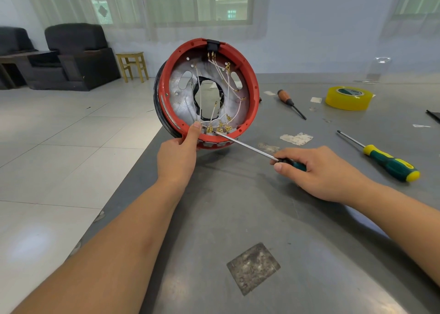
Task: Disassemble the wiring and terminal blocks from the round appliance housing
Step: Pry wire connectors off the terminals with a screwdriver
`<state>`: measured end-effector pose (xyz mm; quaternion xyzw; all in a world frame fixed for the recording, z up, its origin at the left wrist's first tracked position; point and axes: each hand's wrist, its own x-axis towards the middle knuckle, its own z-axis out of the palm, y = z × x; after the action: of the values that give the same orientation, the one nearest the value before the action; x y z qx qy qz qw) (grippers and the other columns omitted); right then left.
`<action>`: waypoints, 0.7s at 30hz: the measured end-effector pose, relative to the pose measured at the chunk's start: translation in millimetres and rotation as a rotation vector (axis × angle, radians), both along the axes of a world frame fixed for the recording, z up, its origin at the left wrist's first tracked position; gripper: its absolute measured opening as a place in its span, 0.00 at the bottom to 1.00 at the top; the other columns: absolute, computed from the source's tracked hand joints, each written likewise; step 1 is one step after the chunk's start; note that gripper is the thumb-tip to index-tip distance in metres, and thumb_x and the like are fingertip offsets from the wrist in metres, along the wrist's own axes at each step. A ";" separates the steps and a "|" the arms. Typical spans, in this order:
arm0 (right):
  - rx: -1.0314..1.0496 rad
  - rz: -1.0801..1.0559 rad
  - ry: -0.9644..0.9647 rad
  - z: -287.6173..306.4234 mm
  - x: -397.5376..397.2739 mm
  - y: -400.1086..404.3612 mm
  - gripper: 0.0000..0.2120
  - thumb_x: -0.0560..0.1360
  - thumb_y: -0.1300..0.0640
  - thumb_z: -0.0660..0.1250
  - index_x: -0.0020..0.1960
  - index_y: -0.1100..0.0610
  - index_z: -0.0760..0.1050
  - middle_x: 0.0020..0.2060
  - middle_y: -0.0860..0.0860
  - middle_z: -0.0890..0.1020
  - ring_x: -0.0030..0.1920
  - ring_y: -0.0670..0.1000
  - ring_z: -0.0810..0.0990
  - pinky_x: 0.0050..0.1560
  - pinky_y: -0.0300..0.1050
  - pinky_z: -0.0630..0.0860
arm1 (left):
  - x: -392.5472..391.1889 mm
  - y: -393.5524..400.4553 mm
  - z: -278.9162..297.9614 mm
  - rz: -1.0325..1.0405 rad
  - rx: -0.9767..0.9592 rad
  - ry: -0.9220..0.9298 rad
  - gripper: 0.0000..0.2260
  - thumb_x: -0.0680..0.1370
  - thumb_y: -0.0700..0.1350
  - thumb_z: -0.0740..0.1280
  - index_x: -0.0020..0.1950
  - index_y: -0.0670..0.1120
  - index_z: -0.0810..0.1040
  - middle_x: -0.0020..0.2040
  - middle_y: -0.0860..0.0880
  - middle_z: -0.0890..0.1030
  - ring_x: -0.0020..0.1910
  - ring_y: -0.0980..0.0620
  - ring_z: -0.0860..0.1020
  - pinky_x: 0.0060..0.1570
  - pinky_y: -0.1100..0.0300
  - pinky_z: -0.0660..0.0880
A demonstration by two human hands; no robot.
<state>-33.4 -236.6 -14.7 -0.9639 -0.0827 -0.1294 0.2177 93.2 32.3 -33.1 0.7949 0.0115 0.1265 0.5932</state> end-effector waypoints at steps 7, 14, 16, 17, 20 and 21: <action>-0.049 -0.018 -0.005 -0.6 -0.6 3.0 0.16 0.79 0.34 0.56 0.61 0.36 0.75 0.37 0.34 0.77 0.43 0.31 0.76 0.35 0.28 0.68 | -0.6 -0.4 0.5 0.009 0.003 -0.010 0.34 0.78 0.70 0.65 0.47 0.38 0.85 0.41 0.44 0.85 0.33 0.56 0.75 0.35 0.63 0.69; -0.065 -0.035 -0.010 -3.3 0.5 3.1 0.18 0.78 0.32 0.54 0.63 0.35 0.73 0.37 0.37 0.78 0.42 0.33 0.76 0.33 0.34 0.65 | -0.7 -1.0 0.9 -0.019 -0.007 0.001 0.27 0.78 0.69 0.65 0.39 0.46 0.83 0.34 0.53 0.81 0.29 0.69 0.76 0.28 0.75 0.68; -0.079 -0.043 -0.017 -4.1 0.4 3.4 0.18 0.77 0.32 0.54 0.63 0.34 0.71 0.36 0.38 0.79 0.41 0.34 0.76 0.32 0.34 0.66 | -1.5 -1.5 0.9 -0.022 0.001 0.003 0.25 0.79 0.69 0.65 0.36 0.49 0.81 0.34 0.54 0.81 0.29 0.71 0.76 0.29 0.73 0.68; -0.087 -0.047 -0.016 -4.3 0.4 3.4 0.19 0.77 0.31 0.53 0.64 0.33 0.69 0.37 0.39 0.79 0.40 0.36 0.77 0.32 0.35 0.67 | -1.8 -1.6 0.9 -0.020 0.004 0.004 0.25 0.79 0.69 0.65 0.36 0.50 0.80 0.34 0.54 0.81 0.29 0.71 0.76 0.31 0.71 0.68; -0.095 -0.060 -0.007 -5.3 1.0 4.0 0.20 0.76 0.30 0.51 0.64 0.33 0.67 0.39 0.43 0.81 0.36 0.42 0.78 0.35 0.40 0.76 | -2.2 -1.5 0.2 -0.019 0.014 0.000 0.27 0.78 0.70 0.64 0.39 0.47 0.82 0.36 0.51 0.83 0.29 0.67 0.77 0.34 0.67 0.67; -0.095 -0.065 -0.005 -5.7 1.1 4.3 0.20 0.76 0.30 0.51 0.64 0.33 0.67 0.40 0.43 0.82 0.36 0.43 0.78 0.36 0.42 0.78 | -2.4 -1.5 0.0 -0.020 0.021 -0.004 0.28 0.78 0.70 0.64 0.40 0.45 0.83 0.38 0.48 0.84 0.30 0.63 0.78 0.34 0.67 0.67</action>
<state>-32.4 -232.3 -20.4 -0.9750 -0.0578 -0.1350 0.1670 90.8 30.7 -33.1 0.8009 0.0011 0.1221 0.5862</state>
